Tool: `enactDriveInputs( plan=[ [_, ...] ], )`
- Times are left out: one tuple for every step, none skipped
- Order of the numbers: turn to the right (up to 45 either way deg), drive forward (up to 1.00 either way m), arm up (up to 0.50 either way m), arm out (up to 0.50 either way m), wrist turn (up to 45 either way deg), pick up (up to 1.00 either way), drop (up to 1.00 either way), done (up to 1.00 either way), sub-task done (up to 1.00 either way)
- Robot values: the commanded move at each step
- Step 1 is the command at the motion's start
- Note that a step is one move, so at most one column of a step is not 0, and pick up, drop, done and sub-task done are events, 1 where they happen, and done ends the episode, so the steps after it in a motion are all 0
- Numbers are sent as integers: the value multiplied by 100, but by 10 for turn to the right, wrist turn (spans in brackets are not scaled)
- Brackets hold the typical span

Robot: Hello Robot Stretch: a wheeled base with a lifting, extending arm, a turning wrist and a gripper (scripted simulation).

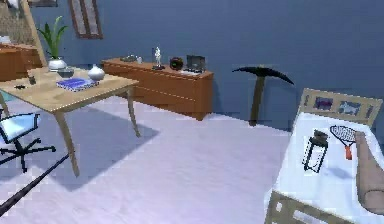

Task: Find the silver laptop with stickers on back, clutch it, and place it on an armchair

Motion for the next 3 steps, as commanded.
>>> enactDriveInputs(
  plan=[
    [0,100,0,0,0,0,0,0,0],
    [-210,0,0,0,0,0,0,0,0],
    [0,5,0,0,0,0,0,0,0]
  ],
)
